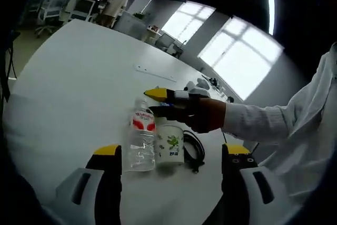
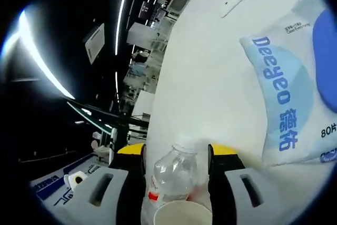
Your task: Arrange the tabletop items into an orderly group along one side of the table until the central work area is clear of visible clutter.
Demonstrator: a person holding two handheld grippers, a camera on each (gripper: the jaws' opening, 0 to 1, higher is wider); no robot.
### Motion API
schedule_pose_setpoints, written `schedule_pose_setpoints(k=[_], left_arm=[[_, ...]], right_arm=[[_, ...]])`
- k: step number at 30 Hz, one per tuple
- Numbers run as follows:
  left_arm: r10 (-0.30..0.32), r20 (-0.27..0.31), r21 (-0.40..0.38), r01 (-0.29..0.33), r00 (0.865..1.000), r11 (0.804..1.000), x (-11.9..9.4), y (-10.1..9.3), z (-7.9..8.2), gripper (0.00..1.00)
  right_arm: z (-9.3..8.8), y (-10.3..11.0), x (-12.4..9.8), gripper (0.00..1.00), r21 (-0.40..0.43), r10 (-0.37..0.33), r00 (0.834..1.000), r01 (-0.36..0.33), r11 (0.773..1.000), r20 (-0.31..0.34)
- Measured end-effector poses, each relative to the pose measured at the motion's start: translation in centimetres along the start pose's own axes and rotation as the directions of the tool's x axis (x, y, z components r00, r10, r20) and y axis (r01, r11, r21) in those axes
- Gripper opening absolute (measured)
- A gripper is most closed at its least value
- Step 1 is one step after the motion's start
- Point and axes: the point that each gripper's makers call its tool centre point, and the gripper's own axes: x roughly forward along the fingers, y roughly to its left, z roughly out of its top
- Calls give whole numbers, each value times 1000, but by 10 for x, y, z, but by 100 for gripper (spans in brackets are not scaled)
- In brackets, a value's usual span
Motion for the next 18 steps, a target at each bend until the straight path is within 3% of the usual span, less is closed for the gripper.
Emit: schedule_pose_setpoints(k=[10, 18], left_arm=[[0, 5, -11, 0, 1000, 1000, 2, 3, -2, 77], [1, 0, -17, -1, 1000, 1000, 3, 5, -4, 77]], right_arm=[[-2, 0, 9, 34, 42, 5, 1000, -6, 999, 18], [-6, -4, 9, 22, 18, -29, 999, 28, 999, 24]])
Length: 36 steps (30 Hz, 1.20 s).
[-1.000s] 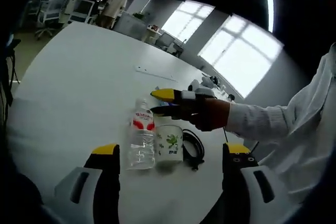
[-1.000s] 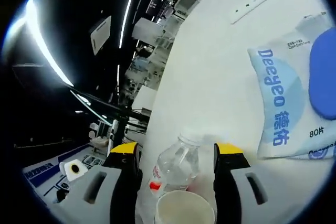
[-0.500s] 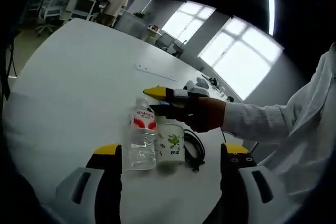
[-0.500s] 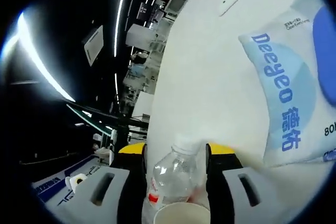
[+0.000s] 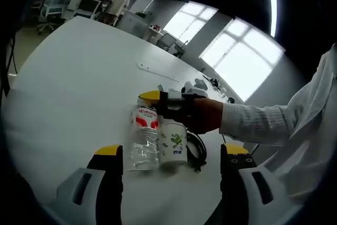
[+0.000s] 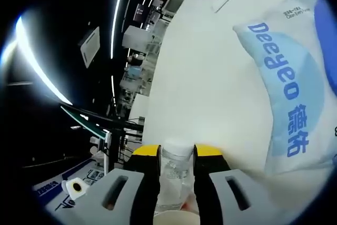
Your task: Arrange the tabletop items into an orderly group along one side of the table until the central work area is clear of visible clutter.
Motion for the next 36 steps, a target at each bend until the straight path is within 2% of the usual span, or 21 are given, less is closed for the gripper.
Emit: schedule_pose_setpoints(k=[12, 21, 25, 27, 32, 36], left_arm=[[-7, 0, 7, 7, 1000, 1000, 5, 1, 5, 75], [-6, -11, 18, 7, 1000, 1000, 8, 4, 7, 74], [-3, -29, 23, 4, 1000, 1000, 11, 7, 4, 75], [-3, -33, 28, 4, 999, 1000, 11, 8, 4, 75], [8, -44, 40, -6, 999, 999, 14, 15, 5, 75], [8, -33, 42, -7, 999, 999, 18, 17, 10, 75]], right_arm=[[11, -3, 0, 21, -51, 7, 1000, -6, 999, 16], [16, 16, -6, 21, -178, 21, 999, -13, 984, 42], [14, 34, -9, 21, -266, 43, 998, -31, 963, 40], [13, 45, -10, 21, -321, 64, 997, -49, 946, 36], [10, 57, -10, 21, -408, 72, 997, -62, 911, 10], [9, 63, -9, 21, -448, 82, 997, -72, 891, 2]])
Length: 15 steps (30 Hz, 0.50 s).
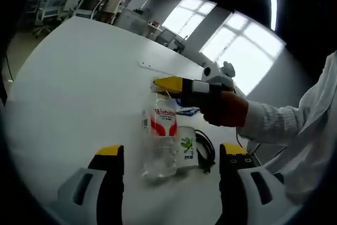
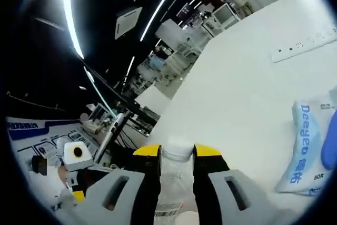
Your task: Arrange the tabletop items into an orderly group along one side of the table until the central work area is clear of visible clutter.
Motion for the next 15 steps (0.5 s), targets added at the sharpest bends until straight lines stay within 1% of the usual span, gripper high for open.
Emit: schedule_pose_setpoints(k=[3, 5, 7, 9, 11, 13, 15], left_arm=[[16, -22, 29, -16, 1000, 999, 3, 5, -1, 75], [21, -26, 26, -20, 999, 999, 7, 7, 1, 75], [10, -19, 29, -9, 1000, 1000, 12, 5, 4, 74], [9, -28, 33, -8, 1000, 999, 16, 6, 5, 71], [2, -24, 40, -1, 1000, 999, 22, 6, 8, 70], [-10, -31, 47, 11, 999, 999, 27, 5, 7, 68], [-16, -44, 60, 19, 999, 998, 32, 6, 6, 67]], right_arm=[[1, 3, 1, 21, -26, 7, 1000, -7, 1000, -2], [1, 6, 1, 21, -44, 14, 1000, -14, 999, -3], [1, 9, 0, 21, -68, 21, 1000, -21, 997, -4], [2, 12, -1, 21, -92, 28, 1000, -29, 995, -6], [1, 17, -1, 20, -119, 39, 999, -40, 992, -9], [1, 23, -2, 20, -153, 60, 998, -61, 986, -11], [1, 26, -3, 20, -175, 66, 998, -68, 982, -16]])
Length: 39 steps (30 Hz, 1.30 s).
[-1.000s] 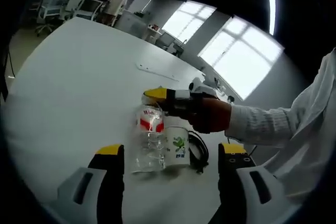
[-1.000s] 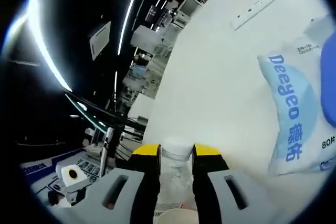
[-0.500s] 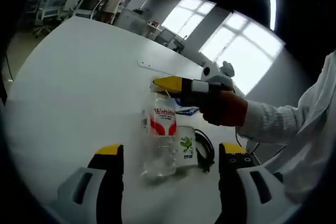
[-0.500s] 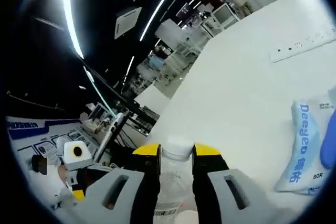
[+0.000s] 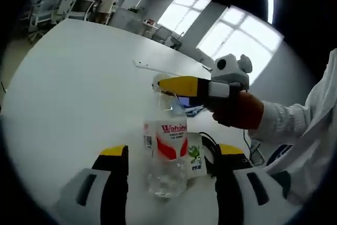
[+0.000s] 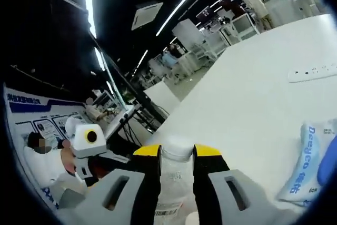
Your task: Arrange the tabletop items into an orderly group along one side of the table until the central work area is clear of visible clutter.
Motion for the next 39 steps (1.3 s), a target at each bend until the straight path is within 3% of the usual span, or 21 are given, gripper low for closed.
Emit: schedule_pose_setpoints(k=[6, 11, 16, 19, 21, 22, 23, 25, 26, 29, 39], left_arm=[[-40, -7, 19, 40, 999, 999, 3, 0, 3, 63], [-86, -48, 64, 89, 995, 994, 4, -6, -3, 64], [-114, -80, 86, 121, 990, 989, 9, -6, -9, 60], [-128, -104, 104, 138, 986, 985, 12, -4, -14, 55], [-134, -103, 115, 145, 986, 983, 12, -3, -14, 46], [-175, -90, 113, 184, 981, 976, 14, -8, -11, 46], [-146, -103, 103, 156, 984, 982, 14, -3, -13, 46], [-178, -97, 142, 191, 979, 971, 13, -11, -12, 43], [-149, -105, 130, 162, 983, 978, 12, -7, -14, 43], [-166, -99, 123, 178, 981, 976, 11, -8, -14, 43], [-134, -90, 161, 147, 987, 976, 6, -7, -10, 41]], right_arm=[[1, 15, 1, 20, -96, 28, 999, -31, 995, -30], [0, 33, 4, 20, -195, 62, 997, -72, 978, -56], [-2, 43, 6, 20, -244, 82, 994, -98, 965, -73], [-3, 46, 6, 20, -275, 82, 993, -103, 956, -86], [-3, 49, 5, 20, -287, 82, 992, -105, 952, -91], [-3, 49, 5, 20, -296, 76, 993, -100, 950, -90], [-3, 50, 5, 20, -297, 77, 993, -101, 949, -92], [-3, 49, 4, 20, -297, 72, 993, -97, 950, -92], [-4, 50, 4, 20, -294, 73, 993, -97, 951, -93], [-4, 51, 4, 20, -300, 66, 993, -91, 950, -95], [-1, 66, 4, 19, -345, 56, 993, -88, 934, -101]])
